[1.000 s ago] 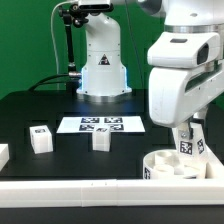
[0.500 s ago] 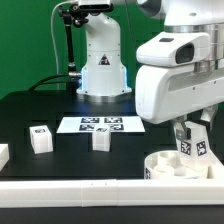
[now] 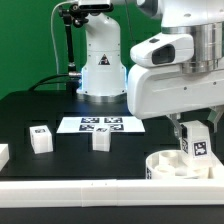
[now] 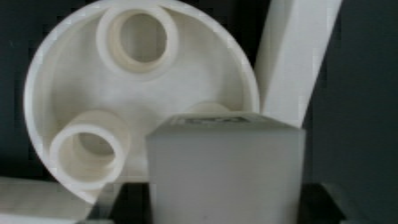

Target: Assemble stool

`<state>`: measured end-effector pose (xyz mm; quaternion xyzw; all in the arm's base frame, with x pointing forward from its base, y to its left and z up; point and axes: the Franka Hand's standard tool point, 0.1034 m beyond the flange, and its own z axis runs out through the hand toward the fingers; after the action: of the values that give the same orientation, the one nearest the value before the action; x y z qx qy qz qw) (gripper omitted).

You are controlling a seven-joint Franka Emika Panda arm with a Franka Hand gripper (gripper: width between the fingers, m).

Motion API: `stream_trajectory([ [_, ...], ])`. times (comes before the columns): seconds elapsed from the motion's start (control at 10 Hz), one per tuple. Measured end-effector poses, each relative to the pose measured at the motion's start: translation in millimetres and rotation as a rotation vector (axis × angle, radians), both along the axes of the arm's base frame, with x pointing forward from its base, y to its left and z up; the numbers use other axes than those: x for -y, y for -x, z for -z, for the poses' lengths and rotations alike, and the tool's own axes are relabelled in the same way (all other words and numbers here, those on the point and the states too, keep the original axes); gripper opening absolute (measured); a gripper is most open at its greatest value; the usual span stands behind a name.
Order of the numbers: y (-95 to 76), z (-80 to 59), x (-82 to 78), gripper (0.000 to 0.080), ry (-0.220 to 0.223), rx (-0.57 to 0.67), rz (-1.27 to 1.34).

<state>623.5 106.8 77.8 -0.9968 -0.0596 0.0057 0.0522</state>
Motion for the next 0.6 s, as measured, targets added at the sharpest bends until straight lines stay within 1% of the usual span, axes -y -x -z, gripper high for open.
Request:
stream_trajectory([
  [0.1, -0.6, 0.0, -0.9, 0.0340, -0.006, -0.007, 0.126],
  [0.2, -0.4, 0.0, -1.6, 0.0340, -0.005, -0.015, 0.199],
  [0.6, -0.4, 0.0, -3.0, 0.0340, -0.005, -0.038, 0.401],
])
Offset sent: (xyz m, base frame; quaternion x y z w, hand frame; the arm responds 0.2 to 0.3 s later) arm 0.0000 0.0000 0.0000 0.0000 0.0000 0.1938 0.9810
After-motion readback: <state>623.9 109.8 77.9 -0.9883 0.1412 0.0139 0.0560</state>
